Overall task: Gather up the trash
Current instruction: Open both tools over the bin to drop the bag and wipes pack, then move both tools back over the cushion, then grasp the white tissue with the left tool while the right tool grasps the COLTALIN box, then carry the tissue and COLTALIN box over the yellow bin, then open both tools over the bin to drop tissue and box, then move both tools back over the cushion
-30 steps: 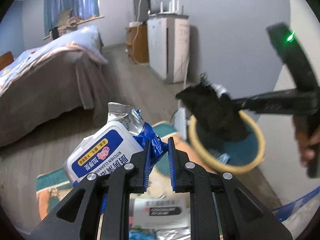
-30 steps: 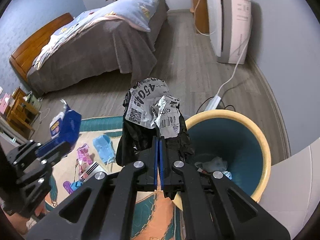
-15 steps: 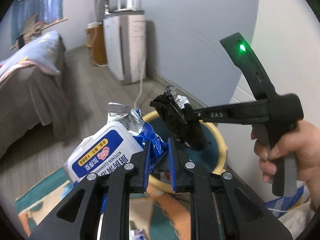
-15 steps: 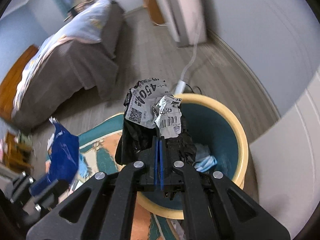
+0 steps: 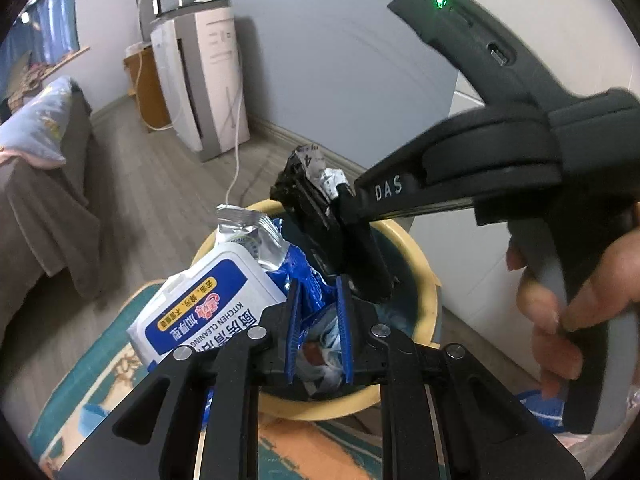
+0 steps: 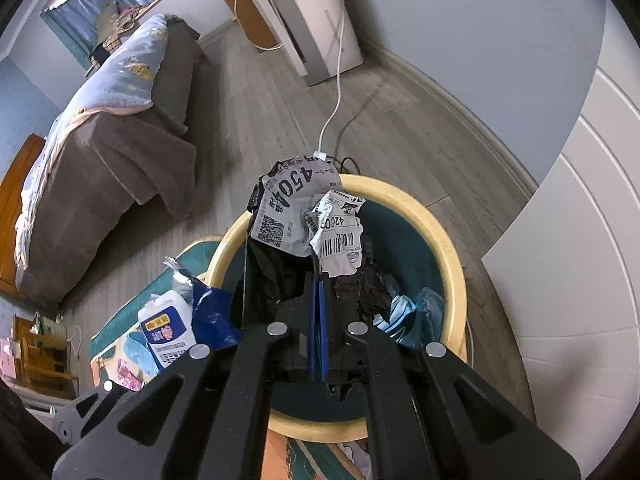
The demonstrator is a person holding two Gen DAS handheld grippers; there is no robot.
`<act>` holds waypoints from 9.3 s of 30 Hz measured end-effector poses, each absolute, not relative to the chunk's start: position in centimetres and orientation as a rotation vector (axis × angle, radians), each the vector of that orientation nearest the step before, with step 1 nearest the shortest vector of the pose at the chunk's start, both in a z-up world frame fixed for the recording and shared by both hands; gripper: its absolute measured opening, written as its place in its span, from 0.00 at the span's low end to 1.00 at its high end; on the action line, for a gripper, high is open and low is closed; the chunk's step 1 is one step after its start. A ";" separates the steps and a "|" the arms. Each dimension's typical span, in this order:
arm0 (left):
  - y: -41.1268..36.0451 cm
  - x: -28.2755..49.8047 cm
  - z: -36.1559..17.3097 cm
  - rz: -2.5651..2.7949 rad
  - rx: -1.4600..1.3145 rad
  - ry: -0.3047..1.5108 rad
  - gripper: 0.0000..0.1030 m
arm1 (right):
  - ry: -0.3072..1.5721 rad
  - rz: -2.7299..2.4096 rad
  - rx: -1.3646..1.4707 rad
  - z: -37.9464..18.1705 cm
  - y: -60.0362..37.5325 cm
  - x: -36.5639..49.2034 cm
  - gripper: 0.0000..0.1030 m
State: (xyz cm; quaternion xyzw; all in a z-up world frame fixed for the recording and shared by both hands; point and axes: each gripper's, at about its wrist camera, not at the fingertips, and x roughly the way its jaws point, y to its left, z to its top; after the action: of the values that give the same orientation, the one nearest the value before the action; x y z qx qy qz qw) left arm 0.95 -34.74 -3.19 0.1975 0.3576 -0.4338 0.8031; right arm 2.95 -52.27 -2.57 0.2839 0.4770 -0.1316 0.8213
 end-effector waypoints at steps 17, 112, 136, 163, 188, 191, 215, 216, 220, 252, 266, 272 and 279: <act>-29.1 2.8 -1.0 -0.806 0.308 0.750 0.72 | 1.039 -0.242 0.543 -1.7 -50.0 3.3 0.67; 1.3 4.5 -1.7 -0.348 0.085 1.048 0.26 | 1.280 0.372 -0.160 -9.4 -19.4 5.1 0.94; 2.4 4.9 -1.6 -0.360 0.043 1.060 0.26 | 1.332 0.432 -0.238 -12.1 -15.7 7.2 0.73; -3.4 6.1 0.7 -0.420 0.067 0.992 0.26 | 1.098 0.111 0.042 2.0 -29.0 4.8 0.71; -7.9 4.0 -1.9 -0.386 0.161 0.962 0.26 | 1.000 -0.003 0.047 3.0 -34.1 4.4 0.71; -8.8 3.5 -2.1 -0.377 0.170 0.969 0.26 | 0.992 -0.006 0.067 3.1 -35.3 4.3 0.71; -21.6 4.5 -2.0 -0.472 0.239 0.999 0.26 | 1.091 -0.167 0.363 -1.5 -46.1 4.0 0.71; -22.3 4.5 -2.1 -0.478 0.247 0.998 0.26 | 1.092 -0.179 0.371 -1.7 -46.4 3.9 0.71; -24.5 4.9 -2.3 -0.513 0.275 0.997 0.26 | 1.082 -0.232 0.402 -1.7 -47.6 3.5 0.71; -25.0 4.2 -2.3 -0.541 0.299 0.877 0.88 | 1.037 -0.302 0.348 -1.0 -46.9 3.9 0.94; -11.3 6.6 0.0 -0.319 0.215 0.897 0.90 | 1.046 -0.258 0.277 -0.4 -43.1 5.5 0.94; -7.1 6.0 0.0 -0.265 0.192 0.895 0.91 | 1.069 -0.221 0.218 -0.7 -40.4 6.6 0.94; -2.9 6.5 -1.4 -0.184 0.073 0.927 0.91 | 1.103 -0.111 0.135 -1.5 -36.4 7.6 0.94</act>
State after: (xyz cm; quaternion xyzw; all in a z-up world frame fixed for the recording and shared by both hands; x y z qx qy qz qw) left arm 6.48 -2.94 -1.41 0.0349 0.4462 -0.0884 0.8899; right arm 7.58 -36.37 -1.54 0.0642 0.5233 -0.0525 0.8481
